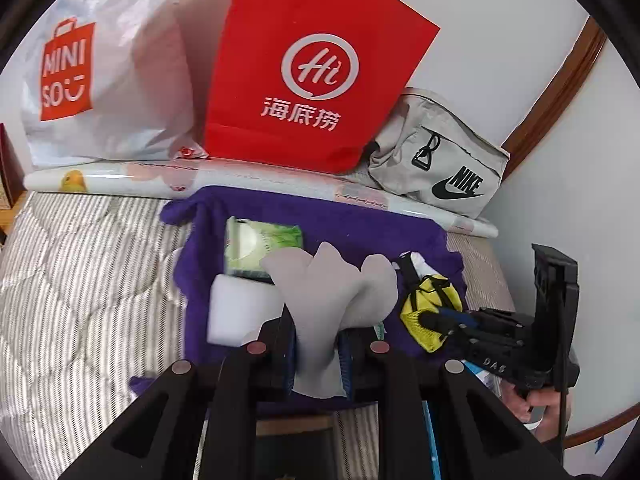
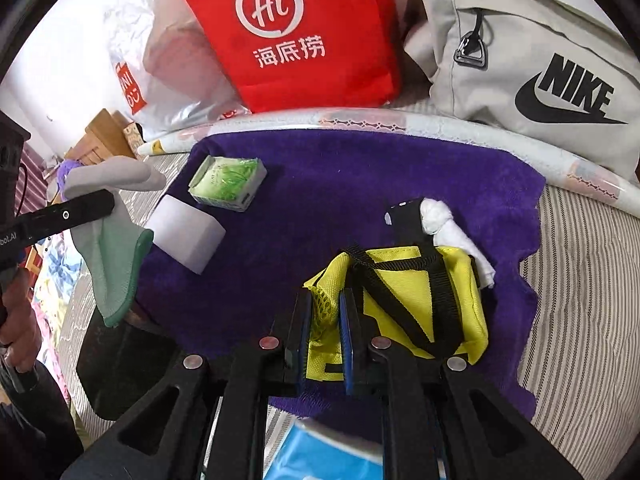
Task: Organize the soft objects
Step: 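Carry the glove and yellow bag over the purple towel with both tools, then open both tools to drop the yellow bag and glove on the towel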
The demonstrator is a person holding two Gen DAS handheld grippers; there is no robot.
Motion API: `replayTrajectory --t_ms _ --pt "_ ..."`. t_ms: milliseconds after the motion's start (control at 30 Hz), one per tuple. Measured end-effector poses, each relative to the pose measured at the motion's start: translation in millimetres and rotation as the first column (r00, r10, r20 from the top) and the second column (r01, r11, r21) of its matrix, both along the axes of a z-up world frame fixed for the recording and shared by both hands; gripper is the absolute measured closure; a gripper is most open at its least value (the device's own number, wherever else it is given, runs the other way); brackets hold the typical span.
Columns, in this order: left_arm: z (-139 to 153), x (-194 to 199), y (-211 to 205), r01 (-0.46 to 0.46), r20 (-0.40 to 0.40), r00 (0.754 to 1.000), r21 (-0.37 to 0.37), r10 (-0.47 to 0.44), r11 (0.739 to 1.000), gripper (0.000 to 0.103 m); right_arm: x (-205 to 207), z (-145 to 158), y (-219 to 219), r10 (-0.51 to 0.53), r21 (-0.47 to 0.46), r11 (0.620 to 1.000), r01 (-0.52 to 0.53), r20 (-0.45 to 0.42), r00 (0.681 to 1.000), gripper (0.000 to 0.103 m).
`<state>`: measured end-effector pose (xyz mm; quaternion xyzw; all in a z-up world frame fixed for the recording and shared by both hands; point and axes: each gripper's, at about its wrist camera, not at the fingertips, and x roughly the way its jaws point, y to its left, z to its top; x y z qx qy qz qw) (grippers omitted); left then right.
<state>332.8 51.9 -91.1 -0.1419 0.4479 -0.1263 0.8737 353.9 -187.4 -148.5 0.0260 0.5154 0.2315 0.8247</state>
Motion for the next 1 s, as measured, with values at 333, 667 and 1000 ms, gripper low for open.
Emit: replayTrajectory --t_ms 333,667,1000 --pt "-13.0 26.5 -23.3 0.047 -0.013 0.999 0.028 -0.047 0.998 0.086 3.0 0.7 -8.4 -0.009 0.025 1.0 0.008 0.004 1.0 0.052" --pt "-39.4 52.1 -36.9 0.091 -0.077 0.993 0.029 -0.088 0.995 0.086 -13.8 22.5 -29.8 -0.111 -0.03 0.993 0.113 0.052 0.992 0.029" --pt "-45.4 61.4 -49.5 0.128 -0.114 0.986 0.051 -0.121 0.99 0.074 -35.1 29.8 -19.9 -0.104 -0.223 0.965 0.136 0.15 0.983 0.024"
